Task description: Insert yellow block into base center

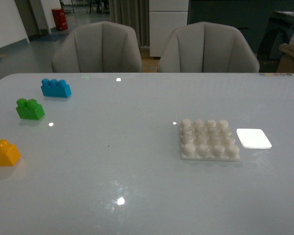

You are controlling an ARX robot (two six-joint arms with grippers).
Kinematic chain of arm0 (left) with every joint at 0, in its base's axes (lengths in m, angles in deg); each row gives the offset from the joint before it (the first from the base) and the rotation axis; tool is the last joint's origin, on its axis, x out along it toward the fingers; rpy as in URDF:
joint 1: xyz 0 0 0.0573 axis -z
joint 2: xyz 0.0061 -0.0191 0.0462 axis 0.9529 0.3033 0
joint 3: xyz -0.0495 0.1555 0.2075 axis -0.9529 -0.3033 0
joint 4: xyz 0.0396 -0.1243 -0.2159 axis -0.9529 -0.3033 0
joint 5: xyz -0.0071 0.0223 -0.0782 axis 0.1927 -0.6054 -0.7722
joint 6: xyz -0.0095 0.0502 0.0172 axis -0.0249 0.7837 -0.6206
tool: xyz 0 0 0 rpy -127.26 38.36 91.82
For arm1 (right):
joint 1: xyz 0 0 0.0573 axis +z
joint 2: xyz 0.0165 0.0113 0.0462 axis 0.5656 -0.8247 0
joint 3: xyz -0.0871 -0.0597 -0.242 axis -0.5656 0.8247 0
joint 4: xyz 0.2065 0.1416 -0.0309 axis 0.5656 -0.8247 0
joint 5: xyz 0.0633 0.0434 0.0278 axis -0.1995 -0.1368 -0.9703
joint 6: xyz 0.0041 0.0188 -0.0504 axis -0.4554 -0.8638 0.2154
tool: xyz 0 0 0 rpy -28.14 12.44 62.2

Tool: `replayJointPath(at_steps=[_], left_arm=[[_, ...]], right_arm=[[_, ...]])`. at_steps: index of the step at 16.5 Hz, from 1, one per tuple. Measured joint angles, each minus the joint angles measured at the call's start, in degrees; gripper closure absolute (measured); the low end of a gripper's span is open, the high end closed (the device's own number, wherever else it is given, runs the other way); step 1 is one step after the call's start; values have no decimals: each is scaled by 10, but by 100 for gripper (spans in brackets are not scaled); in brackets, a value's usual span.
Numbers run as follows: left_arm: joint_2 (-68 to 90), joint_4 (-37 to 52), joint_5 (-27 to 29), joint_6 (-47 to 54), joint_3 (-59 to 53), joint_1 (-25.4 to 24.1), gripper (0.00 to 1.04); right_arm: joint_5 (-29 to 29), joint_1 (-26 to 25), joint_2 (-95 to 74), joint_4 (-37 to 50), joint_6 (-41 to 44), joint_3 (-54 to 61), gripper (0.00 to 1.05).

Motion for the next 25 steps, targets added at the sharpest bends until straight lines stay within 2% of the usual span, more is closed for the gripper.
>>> replayJointPath(at_steps=[2, 3, 4, 5, 8, 19, 21, 23, 25], left_arm=[[0, 0, 0, 0, 0, 0, 7], [0, 0, 0, 0, 0, 0, 7], [0, 0, 0, 0, 0, 0, 7], [0, 0, 0, 0, 0, 0, 7], [0, 0, 0, 0, 0, 0, 7], [0, 0, 0, 0, 0, 0, 7], [0, 0, 0, 0, 0, 0, 7], [0, 0, 0, 0, 0, 0, 7], [0, 0, 0, 0, 0, 0, 7]], right_arm=[[-5, 17, -224, 105, 9, -105, 6], [-9, 17, -335, 97, 15, -179, 6], [-8, 20, -429, 71, 22, -245, 6], [-6, 28, -612, -10, 36, -379, 6], [5, 50, -775, -89, 57, -491, 6], [-5, 103, -913, -171, 40, -584, 6], [-10, 114, -932, -187, 27, -610, 6], [-17, 125, -986, -235, -23, -684, 6], [-33, 126, -1018, -236, -54, -706, 6]])
